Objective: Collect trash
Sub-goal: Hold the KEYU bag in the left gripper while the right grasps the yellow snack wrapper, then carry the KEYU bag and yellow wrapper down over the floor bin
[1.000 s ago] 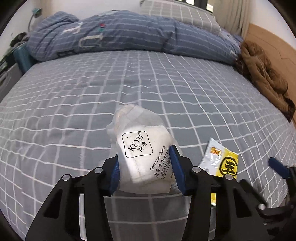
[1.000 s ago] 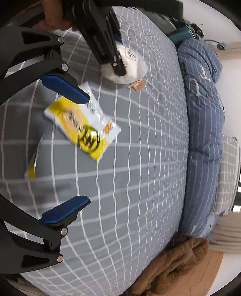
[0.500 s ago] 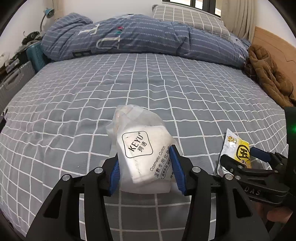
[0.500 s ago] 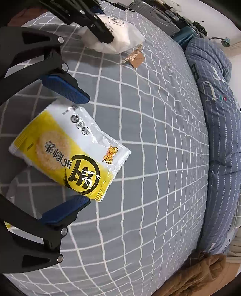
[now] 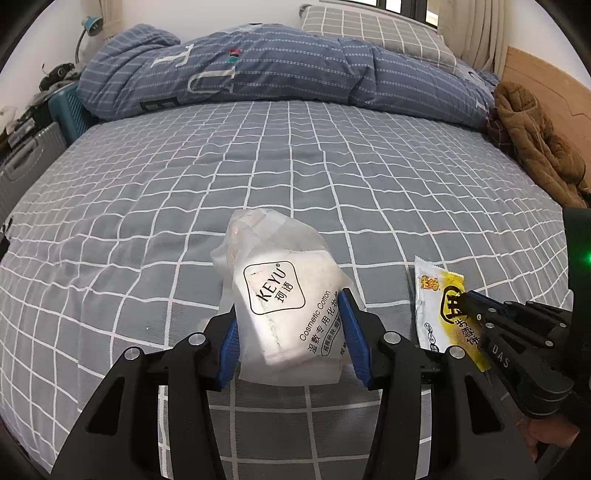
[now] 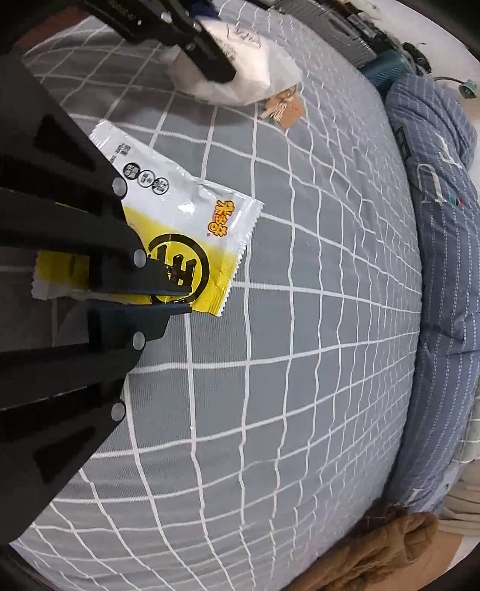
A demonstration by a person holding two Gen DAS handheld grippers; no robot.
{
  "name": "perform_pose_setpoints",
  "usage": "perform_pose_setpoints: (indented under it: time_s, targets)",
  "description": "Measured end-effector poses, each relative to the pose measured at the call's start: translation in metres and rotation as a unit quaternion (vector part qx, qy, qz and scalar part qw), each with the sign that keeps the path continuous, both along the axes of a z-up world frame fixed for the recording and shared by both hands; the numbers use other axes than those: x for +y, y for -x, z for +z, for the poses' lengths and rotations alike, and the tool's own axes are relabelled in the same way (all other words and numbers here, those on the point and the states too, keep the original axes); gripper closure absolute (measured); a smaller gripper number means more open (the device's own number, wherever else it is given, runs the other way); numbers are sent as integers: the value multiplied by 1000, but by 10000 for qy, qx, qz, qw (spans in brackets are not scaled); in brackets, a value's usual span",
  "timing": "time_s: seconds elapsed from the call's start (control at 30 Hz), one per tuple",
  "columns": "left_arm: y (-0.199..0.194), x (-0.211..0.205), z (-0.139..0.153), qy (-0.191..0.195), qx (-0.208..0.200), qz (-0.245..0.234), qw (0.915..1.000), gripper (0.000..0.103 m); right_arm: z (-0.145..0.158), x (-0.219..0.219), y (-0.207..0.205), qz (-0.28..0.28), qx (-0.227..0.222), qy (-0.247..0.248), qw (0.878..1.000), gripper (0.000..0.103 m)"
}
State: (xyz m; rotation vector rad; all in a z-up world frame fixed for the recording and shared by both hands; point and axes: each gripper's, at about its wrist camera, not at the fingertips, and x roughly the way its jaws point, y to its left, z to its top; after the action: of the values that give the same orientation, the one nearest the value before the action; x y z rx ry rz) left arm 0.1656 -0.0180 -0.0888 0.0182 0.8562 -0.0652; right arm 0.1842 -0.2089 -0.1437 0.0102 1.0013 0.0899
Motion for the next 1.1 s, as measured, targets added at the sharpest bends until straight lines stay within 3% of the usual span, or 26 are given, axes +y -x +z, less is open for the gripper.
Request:
perform_pose_setpoints:
  time_s: [0.53,1.1]
  targets:
    - [12,10,16,158,-139,0,9998,55,30,-8,15,37,-317,-449,9985,102]
    - [48,6,34,154,-302,-54,9994,55,66,-15,61,78,-705,-583,9958,102]
